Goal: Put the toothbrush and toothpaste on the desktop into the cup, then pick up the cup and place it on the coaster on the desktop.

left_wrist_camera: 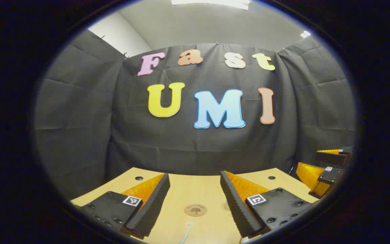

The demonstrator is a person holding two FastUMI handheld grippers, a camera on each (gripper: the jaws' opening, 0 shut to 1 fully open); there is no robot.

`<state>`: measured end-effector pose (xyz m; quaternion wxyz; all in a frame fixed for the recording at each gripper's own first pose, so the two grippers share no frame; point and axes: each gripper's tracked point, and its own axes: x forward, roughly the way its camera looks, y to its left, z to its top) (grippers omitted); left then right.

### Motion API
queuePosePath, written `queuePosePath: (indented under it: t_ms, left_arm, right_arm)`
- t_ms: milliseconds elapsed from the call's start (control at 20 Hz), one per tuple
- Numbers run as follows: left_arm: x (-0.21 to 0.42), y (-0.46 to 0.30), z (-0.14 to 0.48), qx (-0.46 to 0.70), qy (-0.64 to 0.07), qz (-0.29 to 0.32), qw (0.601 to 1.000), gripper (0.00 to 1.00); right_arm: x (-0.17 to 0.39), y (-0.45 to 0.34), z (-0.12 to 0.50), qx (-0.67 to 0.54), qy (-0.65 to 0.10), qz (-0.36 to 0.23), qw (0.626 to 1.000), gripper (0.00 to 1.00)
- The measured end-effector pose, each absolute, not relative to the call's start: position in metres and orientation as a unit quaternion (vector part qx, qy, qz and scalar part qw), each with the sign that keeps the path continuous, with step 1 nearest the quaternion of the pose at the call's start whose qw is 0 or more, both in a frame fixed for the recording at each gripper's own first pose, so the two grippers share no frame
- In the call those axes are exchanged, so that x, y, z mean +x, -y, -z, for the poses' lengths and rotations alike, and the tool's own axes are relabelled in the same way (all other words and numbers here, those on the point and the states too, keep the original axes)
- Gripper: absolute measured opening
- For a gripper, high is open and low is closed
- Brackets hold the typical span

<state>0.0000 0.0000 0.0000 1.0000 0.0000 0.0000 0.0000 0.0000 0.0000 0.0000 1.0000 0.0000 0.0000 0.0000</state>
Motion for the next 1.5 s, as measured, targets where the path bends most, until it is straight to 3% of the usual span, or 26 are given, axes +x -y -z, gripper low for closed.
queuePosePath:
  t_ms: [50,700,800,900,1500]
  left_arm:
    - [0.002,-0.002,-0.001,-0.002,0.001,0.002,1.000,0.99]
    - [0.024,-0.026,0.023,0.001,-0.018,0.017,1.000,0.99]
    - [0.030,-0.028,0.030,0.003,-0.025,0.021,0.999,0.95]
    - [0.037,-0.023,0.041,0.009,-0.040,0.037,0.998,0.99]
    - [0.066,-0.021,0.169,-0.019,-0.259,0.063,0.964,0.96]
  right_arm:
    - [0.000,-0.001,0.001,0.003,-0.004,0.001,1.000,0.93]
    - [0.010,-0.030,0.026,-0.001,-0.071,-0.008,0.997,0.93]
    - [0.011,-0.033,0.034,-0.003,-0.090,-0.008,0.996,0.93]
    - [0.013,-0.038,0.047,0.009,-0.117,-0.012,0.993,0.93]
    - [0.020,-0.068,0.155,0.055,-0.350,-0.036,0.934,0.94]
